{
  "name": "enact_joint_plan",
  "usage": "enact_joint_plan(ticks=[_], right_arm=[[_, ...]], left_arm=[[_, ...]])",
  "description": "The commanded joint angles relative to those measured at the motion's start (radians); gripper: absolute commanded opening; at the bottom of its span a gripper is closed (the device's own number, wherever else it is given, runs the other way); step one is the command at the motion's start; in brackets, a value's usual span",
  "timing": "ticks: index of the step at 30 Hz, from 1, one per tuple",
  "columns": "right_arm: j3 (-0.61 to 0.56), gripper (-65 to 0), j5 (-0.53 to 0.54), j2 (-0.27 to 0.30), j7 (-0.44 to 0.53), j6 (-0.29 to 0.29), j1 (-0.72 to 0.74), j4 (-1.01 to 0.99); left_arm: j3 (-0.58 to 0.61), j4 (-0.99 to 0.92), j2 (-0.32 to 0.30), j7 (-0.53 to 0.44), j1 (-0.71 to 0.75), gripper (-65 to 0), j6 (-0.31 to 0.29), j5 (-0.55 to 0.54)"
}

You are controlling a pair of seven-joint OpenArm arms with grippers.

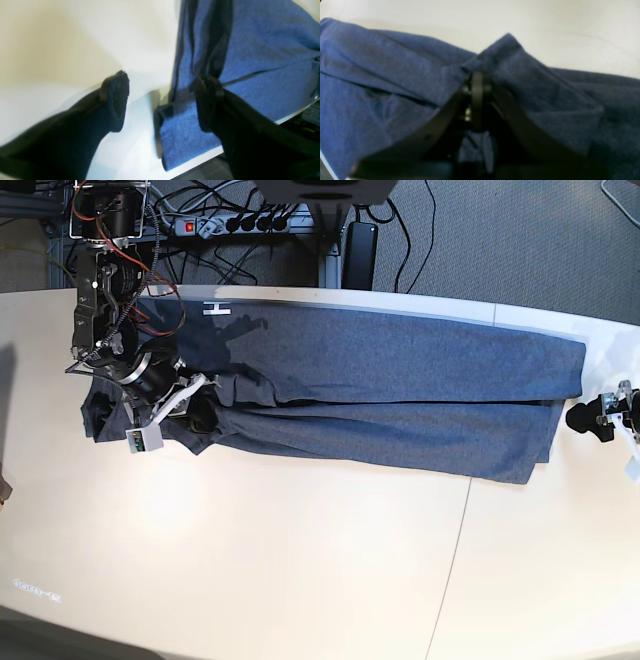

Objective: Fold the T-shirt properly
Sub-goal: 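Grasp the strip's end with the left gripper, right gripper holding the other end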

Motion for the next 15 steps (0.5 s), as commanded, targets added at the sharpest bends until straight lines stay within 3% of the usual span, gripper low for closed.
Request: enact_joint_plan(ticks=[1, 5, 10, 15], right_arm=[[0.006, -65.0, -0.025, 0.011, -0.015, 0.074, 0.005, 0.005], [0.006, -65.0, -0.025, 0.011, -0.019, 0.074, 0.005, 0.005], [0.006, -65.0, -0.025, 0.011, -0.019, 0.074, 0.005, 0.005], [0.006, -65.0, -0.025, 0.011, -0.019, 0.074, 0.005, 0.005]], left_arm=[[-0.004, 0.006, -0.020, 0.008, -0.004, -20.2, -0.020, 0.014], [-0.005, 0.006, -0.019, 0.039, -0.002, -20.2, -0.020, -0.002], [-0.004, 0.006, -0.019, 0.162, -0.002, -20.2, -0.020, -0.137], [-0.004, 0.006, -0.013, 0.174, 0.007, -20.2, -0.020, -0.142]])
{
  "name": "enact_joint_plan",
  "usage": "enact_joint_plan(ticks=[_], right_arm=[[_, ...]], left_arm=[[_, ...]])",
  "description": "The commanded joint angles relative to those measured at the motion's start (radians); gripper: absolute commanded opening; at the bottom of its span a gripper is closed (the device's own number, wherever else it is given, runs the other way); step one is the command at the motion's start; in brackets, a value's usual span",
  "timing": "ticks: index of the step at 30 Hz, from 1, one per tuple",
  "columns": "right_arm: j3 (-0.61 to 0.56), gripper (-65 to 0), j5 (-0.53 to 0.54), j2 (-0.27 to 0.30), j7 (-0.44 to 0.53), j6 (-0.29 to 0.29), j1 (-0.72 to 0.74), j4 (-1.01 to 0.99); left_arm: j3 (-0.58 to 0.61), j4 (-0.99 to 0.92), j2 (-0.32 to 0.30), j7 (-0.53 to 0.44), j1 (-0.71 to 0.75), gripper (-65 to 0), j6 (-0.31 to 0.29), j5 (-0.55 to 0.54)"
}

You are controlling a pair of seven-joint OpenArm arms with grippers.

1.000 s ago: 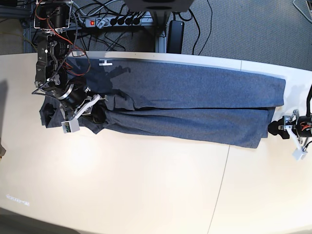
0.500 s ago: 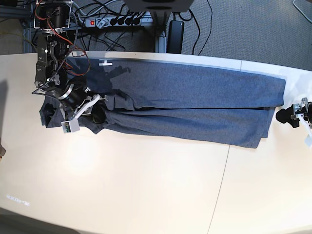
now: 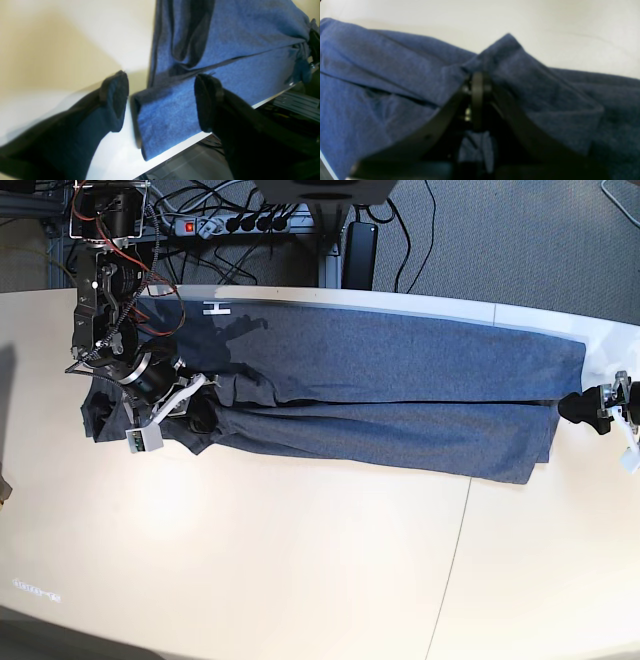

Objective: Fold the T-shirt properly
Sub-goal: 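Grasp the strip's end with the left gripper, right gripper holding the other end, then hold both ends of the strip with both grippers, keeping it taut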

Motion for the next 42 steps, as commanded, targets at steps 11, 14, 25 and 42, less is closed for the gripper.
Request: enact_joint_plan(ticks=[11, 14, 25, 42], right_arm=[[0.006, -65.0, -0.025, 0.011, -0.023, 0.074, 0.005, 0.005], [0.006, -65.0, -0.025, 0.011, -0.027, 0.074, 0.005, 0.005], [0.006, -65.0, -0.025, 0.011, -0.026, 0.074, 0.005, 0.005], [0.006, -65.0, -0.024, 0.011, -0.026, 0.074, 0.005, 0.005]], left_arm=[[-0.002, 0.006, 0.076, 0.020, -0.008, -20.2, -0.019, 0.007], [-0.002, 0.006, 0.084, 0.020, -0.008, -20.2, -0.019, 0.007], [-0.002, 0.006, 0.084, 0.023, -0.008, -20.3, -0.019, 0.018], [-0.002, 0.006, 0.095, -0.030, -0.008, -65.0, -0.019, 0.049]])
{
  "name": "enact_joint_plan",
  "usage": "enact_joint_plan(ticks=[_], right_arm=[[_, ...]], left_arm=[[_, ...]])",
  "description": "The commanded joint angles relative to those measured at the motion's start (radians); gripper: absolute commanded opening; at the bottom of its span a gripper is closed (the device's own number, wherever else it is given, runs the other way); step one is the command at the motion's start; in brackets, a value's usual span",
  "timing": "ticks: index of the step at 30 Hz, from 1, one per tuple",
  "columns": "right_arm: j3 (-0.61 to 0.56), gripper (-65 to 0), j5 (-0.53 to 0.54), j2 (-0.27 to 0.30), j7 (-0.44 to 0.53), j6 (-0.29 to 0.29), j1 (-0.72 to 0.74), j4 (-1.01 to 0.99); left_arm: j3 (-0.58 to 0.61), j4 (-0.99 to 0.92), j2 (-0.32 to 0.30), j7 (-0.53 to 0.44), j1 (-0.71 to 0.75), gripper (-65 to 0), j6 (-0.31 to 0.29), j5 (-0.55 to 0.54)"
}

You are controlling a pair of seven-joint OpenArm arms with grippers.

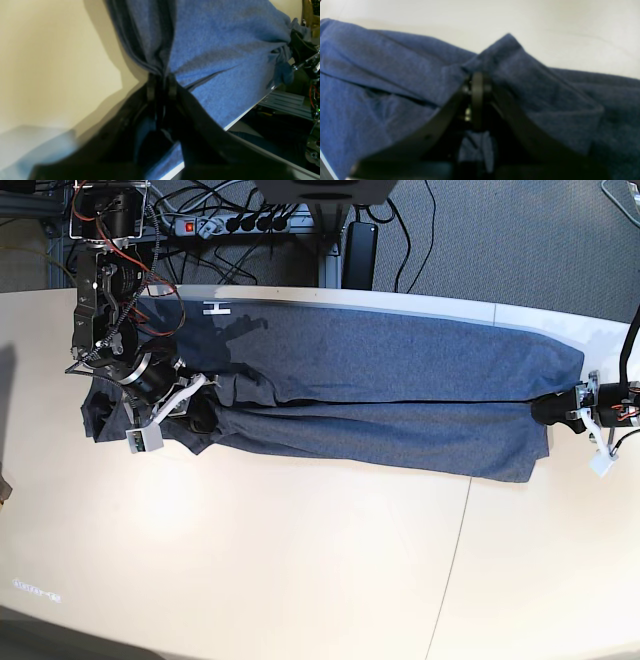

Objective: Fold the T-shirt properly
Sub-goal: 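Hold both ends of the strip with both grippers, keeping it taut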

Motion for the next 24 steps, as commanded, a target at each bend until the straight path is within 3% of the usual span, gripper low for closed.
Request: enact_joint_plan(ticks=[1, 8, 24], right_arm=[[0.006, -65.0, -0.024, 0.011, -0.022, 0.074, 0.005, 0.005], [0.006, -65.0, 0.046, 0.011, -0.022, 0.074, 0.006, 0.006], [0.032, -65.0, 0.135, 0.016, -0.072, 0.074, 0.005, 0.224]], left_arm=[[0.000, 0.003, -0.003, 0.015, -0.010, -65.0, -0.012, 0.056], [0.000, 0.003, 0.047, -0.011, -0.011, -65.0, -0.012, 0.148], [0.000, 0.004, -0.001, -0.016, -0.014, -65.0, -0.012, 0.165]])
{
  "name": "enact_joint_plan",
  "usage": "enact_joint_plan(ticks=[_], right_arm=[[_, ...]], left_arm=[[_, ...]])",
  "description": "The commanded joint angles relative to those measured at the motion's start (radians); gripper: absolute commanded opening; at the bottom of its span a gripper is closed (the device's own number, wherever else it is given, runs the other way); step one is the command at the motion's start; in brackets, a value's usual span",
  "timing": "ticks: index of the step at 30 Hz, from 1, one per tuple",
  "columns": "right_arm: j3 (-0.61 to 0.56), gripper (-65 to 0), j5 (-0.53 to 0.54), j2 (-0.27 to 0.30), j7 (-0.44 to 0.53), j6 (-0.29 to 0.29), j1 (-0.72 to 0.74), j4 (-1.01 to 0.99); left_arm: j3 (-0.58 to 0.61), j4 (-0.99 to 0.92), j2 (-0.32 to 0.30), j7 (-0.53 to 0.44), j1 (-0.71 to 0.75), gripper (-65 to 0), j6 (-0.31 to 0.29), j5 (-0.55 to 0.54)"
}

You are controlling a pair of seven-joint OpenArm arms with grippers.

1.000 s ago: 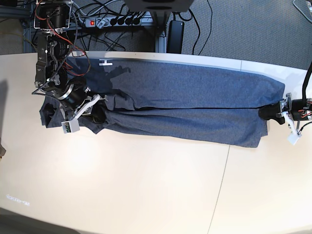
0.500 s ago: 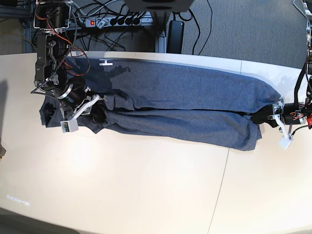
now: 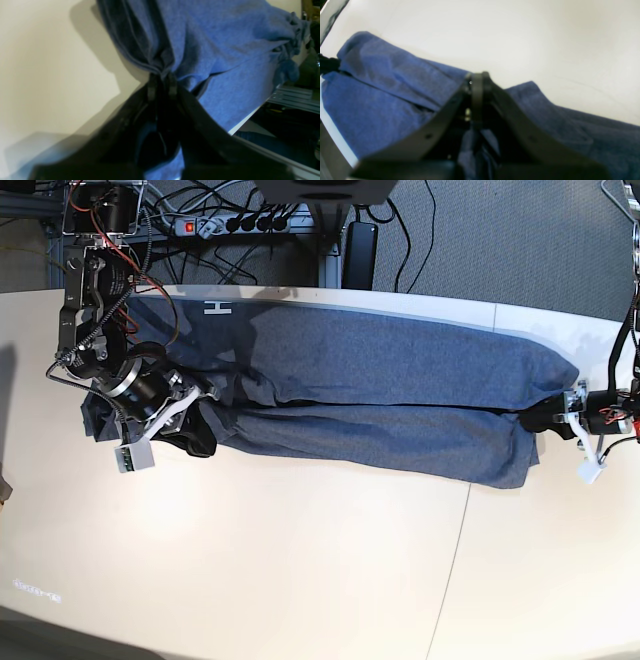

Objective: Fold the T-shirt properly
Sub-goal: 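Hold both ends of the strip with both grippers, keeping it taut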

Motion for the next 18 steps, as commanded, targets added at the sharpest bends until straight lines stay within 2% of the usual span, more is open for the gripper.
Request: enact_joint_plan(ticks=[1, 10, 18], right_arm=[[0.009, -65.0, 0.006, 0.014, 0.018, 0.074, 0.013, 0.019], [0.039, -65.0, -0.018, 0.014, 0.011, 0.074, 0.013, 0.019], [0.039, -65.0, -0.018, 0.014, 0.011, 0.074, 0.013, 0.019]], left_arm=[[0.002, -0.002, -0.038, 0.038, -0.003, -65.0, 0.003, 0.084], [0.002, 0.032, -0.098, 0.049, -0.003, -65.0, 0.003, 0.092], [0.002, 0.114, -0.140, 0.037, -0.005, -65.0, 0.003, 0.200]])
